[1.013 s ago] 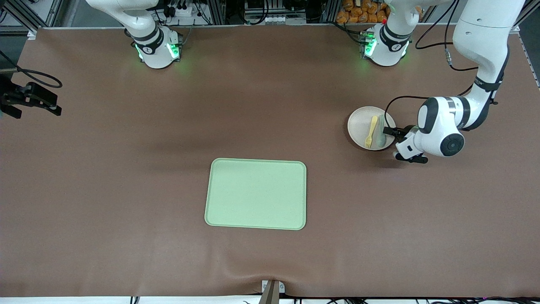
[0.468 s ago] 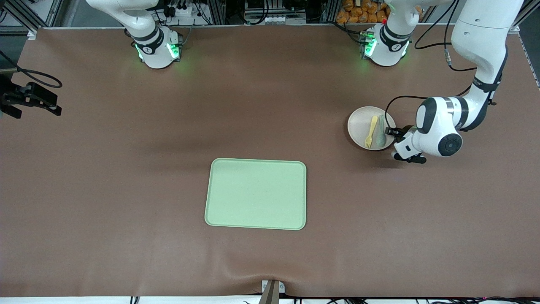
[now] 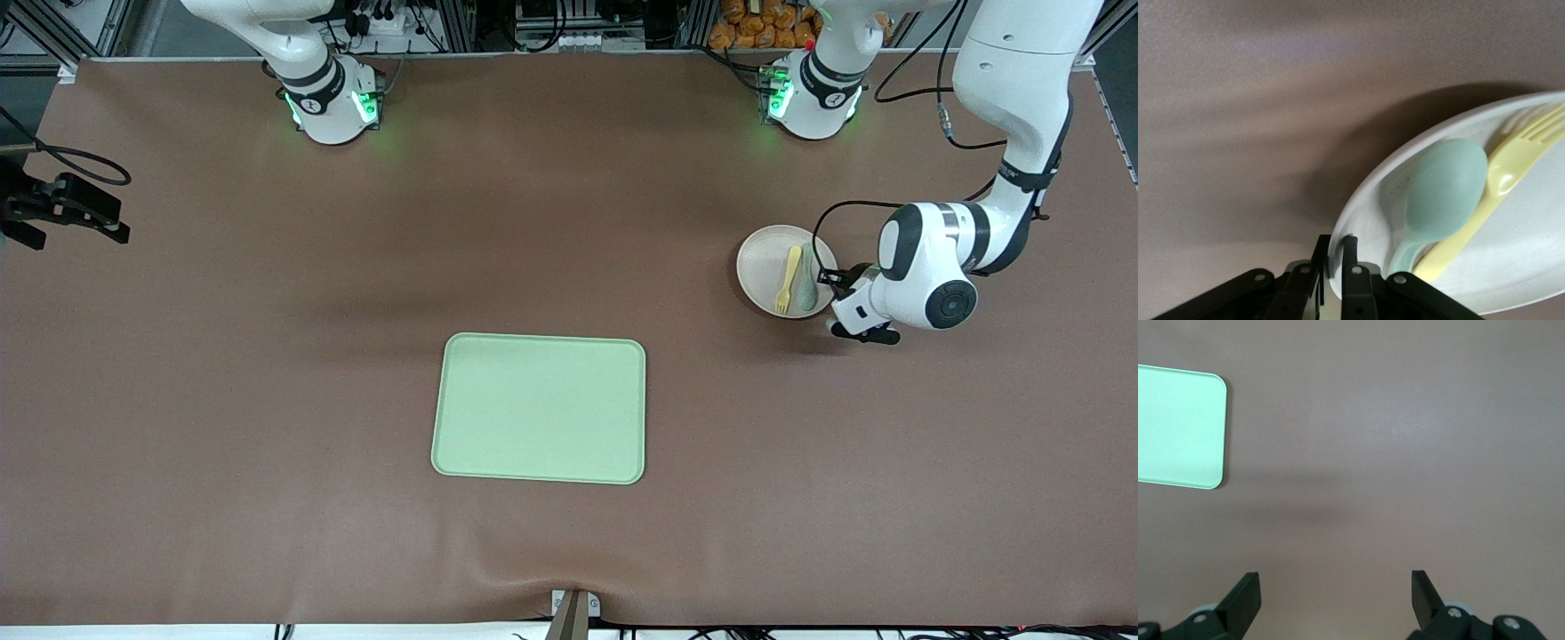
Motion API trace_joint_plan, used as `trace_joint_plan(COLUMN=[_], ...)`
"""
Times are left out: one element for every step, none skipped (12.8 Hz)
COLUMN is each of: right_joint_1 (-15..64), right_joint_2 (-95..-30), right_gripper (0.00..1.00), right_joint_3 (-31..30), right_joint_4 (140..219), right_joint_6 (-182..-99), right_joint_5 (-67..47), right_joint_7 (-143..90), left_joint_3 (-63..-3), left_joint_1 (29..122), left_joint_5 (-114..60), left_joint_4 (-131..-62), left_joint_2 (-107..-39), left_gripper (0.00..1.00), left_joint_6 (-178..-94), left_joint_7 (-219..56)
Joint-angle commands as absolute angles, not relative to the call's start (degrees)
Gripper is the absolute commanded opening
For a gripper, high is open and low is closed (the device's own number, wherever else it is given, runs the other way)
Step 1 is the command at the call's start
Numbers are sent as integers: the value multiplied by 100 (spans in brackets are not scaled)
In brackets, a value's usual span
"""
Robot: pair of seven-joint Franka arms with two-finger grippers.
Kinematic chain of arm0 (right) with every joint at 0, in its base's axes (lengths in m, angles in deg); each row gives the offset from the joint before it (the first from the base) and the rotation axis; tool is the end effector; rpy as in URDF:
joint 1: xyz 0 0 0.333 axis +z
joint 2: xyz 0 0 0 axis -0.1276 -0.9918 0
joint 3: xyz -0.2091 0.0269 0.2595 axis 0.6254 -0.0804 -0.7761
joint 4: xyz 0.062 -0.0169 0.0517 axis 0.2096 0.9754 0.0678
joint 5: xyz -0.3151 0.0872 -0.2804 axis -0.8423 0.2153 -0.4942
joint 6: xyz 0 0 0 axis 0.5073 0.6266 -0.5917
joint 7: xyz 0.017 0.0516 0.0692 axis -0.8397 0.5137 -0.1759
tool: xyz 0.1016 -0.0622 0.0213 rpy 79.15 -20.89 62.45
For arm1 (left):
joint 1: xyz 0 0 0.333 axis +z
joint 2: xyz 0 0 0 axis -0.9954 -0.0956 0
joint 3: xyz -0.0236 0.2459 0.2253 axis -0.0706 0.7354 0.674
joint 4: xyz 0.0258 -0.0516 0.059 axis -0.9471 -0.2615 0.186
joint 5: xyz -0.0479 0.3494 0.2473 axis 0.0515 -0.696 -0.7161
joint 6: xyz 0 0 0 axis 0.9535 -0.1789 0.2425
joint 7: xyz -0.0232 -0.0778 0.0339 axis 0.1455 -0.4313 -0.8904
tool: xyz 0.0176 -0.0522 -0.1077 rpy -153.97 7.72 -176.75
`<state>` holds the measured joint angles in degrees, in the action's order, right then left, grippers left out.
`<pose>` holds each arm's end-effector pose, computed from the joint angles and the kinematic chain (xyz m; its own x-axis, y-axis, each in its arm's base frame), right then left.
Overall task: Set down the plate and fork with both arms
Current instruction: 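Lower the left gripper and pinch the white plate's rim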
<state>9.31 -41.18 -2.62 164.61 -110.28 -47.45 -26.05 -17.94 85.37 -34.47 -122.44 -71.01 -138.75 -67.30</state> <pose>0.5963 -0.0158 0.6541 0.9972 0.0730 -0.0153 0.0730 -0.9973 0.0022 0.5114 -0.0258 0.1375 0.8589 -0.1672 -0.4841 -0.1351 -0.9857 0.1007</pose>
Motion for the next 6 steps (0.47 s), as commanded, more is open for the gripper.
trace_joint_plan(right_joint_1=[865,873,874,874,874,874], right_joint_2=[-4015,-4015,-4015,-4015,-4015,-4015], right_gripper=[100,100,100,100,100,100], right_joint_3=[-300,-300,-300,-300,-300,-300], right_joint_4=[16558,16558,16558,16558,16558,16558], right_joint_6=[-11037,-11037,-11037,-11037,-11037,-11037], right_joint_5=[-4745,-4745,-4745,-4745,-4745,-4745], right_joint_7=[-2567,-2567,-2567,-2567,-2567,-2567], left_joint_3=[-1775,-1775,-1775,-1775,-1775,-1775], left_joint_1=[8495,8461,8417,8416,8434,8451], left_joint_5=[-3438,-3438,-3438,-3438,-3438,-3438], left_joint_4=[-12124,-12045,-11923,-11800,-11685,-11545], left_joint_2=[-7153,-7153,-7153,-7153,-7153,-7153], left_gripper=[0,0,0,0,0,0], left_joint_6=[-14023,-14023,-13962,-13901,-13787,-13655], left_joint_7=[-6778,-6778,-6778,-6769,-6760,-6752])
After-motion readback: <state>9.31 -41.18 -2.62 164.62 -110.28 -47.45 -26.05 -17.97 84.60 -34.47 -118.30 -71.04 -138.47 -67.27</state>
